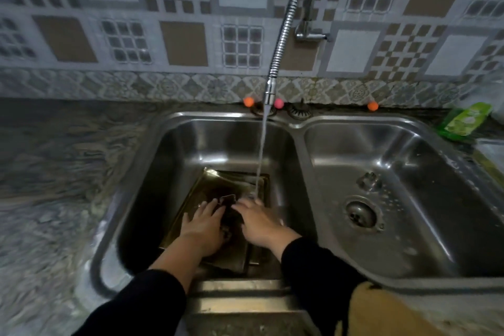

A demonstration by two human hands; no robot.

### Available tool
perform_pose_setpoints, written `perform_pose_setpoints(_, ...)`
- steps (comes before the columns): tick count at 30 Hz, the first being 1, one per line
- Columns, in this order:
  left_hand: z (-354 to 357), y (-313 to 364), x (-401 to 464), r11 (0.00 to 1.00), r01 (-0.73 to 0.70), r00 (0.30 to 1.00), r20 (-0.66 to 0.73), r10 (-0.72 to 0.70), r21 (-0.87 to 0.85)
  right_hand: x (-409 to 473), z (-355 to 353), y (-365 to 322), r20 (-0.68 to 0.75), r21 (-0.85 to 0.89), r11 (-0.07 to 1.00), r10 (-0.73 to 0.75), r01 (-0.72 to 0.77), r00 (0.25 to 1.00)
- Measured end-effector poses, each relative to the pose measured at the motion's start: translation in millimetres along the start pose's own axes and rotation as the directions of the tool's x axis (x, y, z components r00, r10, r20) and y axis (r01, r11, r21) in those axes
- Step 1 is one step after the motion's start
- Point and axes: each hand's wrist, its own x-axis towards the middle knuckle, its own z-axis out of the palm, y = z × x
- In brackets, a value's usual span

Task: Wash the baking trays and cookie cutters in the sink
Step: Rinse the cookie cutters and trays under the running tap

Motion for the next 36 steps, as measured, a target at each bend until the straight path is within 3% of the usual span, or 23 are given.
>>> perform_pose_setpoints(4, -1, -11, -1, 1.000, -0.007, 1.000, 0.019, 0.007, -0.018, 20, 12, -8, -0.065, -0.001, 0.996, 0.092, -0.092, 0.994)
perform_pose_setpoints(8, -4, -13, -3, 0.993, 0.016, 0.999, -0.026, -0.019, -0.114, 27, 1, -3, -0.135, 0.322, 0.932, 0.220, -0.168, 0.966)
perform_pose_setpoints(10, -6, -8, 1, 0.957, 0.016, 0.994, -0.098, -0.046, -0.290, 25, -13, -1, -0.120, 0.484, 0.847, 0.314, -0.220, 0.942)
perform_pose_setpoints(14, -14, 20, 13, 0.675, -0.007, 0.992, -0.090, -0.088, -0.737, 3, -39, -1, -0.023, 0.736, 0.633, 0.379, -0.240, 0.925)
perform_pose_setpoints(18, -25, 55, 16, 0.424, -0.053, 0.995, -0.086, -0.059, -0.904, -20, -48, 2, -0.080, 0.802, 0.573, 0.383, -0.169, 0.920)
perform_pose_setpoints(21, -30, 69, 18, 0.151, 0.024, 0.999, 0.019, -0.036, -0.988, -32, -53, 8, -0.090, 0.809, 0.566, 0.383, -0.156, 0.919)
perform_pose_setpoints(23, -32, 72, 20, 0.054, 0.042, 0.998, 0.039, -0.040, -0.998, -38, -52, 12, -0.083, 0.812, 0.562, 0.379, -0.158, 0.922)
perform_pose_setpoints(26, -36, 72, 20, 0.001, 0.013, 0.999, 0.013, -0.034, -1.000, -42, -49, 16, -0.093, 0.812, 0.563, 0.384, -0.154, 0.919)
perform_pose_setpoints(30, -34, 70, 22, 0.052, -0.038, 0.999, -0.039, -0.029, -0.998, -41, -50, 17, -0.065, 0.836, 0.527, 0.369, -0.152, 0.927)
perform_pose_setpoints(36, -36, 65, 19, -0.015, -0.029, 0.998, -0.029, 0.053, -0.999, -34, -45, 14, -0.017, 0.870, 0.462, 0.378, -0.172, 0.926)
